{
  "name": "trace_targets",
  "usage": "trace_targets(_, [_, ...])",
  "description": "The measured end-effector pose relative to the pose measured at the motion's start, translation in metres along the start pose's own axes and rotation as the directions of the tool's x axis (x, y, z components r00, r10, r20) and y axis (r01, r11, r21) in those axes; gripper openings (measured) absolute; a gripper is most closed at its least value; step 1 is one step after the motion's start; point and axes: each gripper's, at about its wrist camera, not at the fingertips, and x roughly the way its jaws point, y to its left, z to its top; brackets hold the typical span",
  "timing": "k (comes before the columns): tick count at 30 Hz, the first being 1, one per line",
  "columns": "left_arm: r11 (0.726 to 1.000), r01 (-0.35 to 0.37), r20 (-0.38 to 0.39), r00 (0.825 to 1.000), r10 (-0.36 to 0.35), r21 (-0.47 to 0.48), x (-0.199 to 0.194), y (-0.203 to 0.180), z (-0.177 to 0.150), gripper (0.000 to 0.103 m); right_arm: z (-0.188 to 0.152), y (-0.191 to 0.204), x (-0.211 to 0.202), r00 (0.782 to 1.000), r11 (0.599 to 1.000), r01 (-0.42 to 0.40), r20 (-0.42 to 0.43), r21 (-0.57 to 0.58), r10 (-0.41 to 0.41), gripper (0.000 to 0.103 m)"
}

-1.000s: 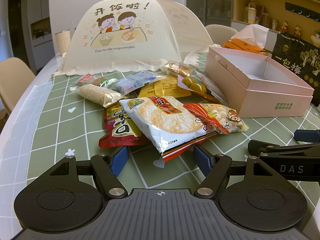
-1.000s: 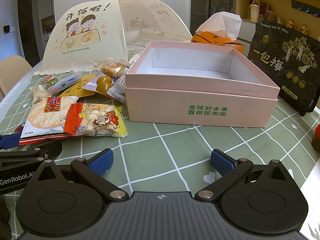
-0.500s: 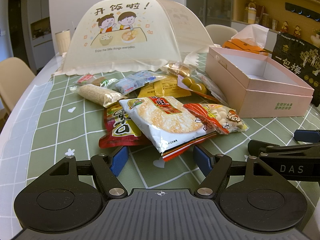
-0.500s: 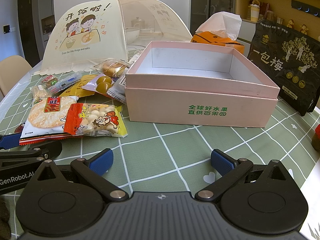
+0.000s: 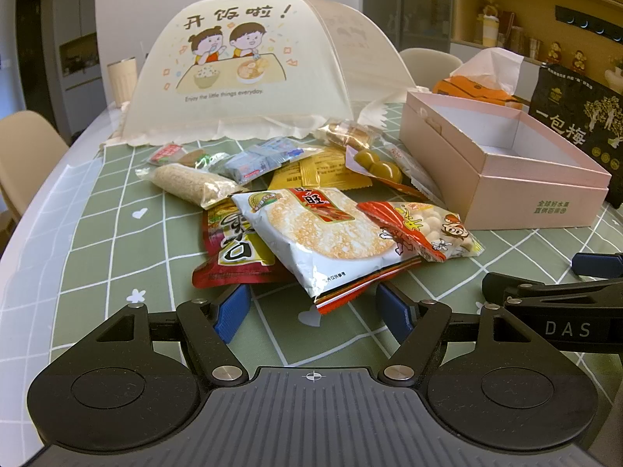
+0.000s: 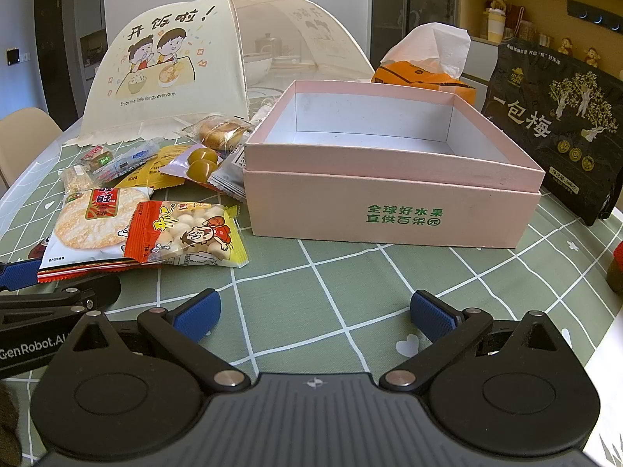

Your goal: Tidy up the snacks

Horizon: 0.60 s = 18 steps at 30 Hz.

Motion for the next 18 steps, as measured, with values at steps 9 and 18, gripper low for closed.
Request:
trace_targets(9, [1.000, 0.006, 0.002, 1.000, -0.006, -0.003, -0.001, 0.001, 0.000, 0.077, 0.007, -0.001, -0.001, 0.998, 1.000, -0.018, -0.060, 0.003, 0.018, 0.103])
trace_targets(18, [0.967, 0.182, -0.012, 0.982, -0.187, -0.179, -0.013, 0.052, 0.024, 0.073, 0.032, 0.007, 0.007, 0.961, 1.000, -0.004, -0.277, -0.004, 0.003, 0.103])
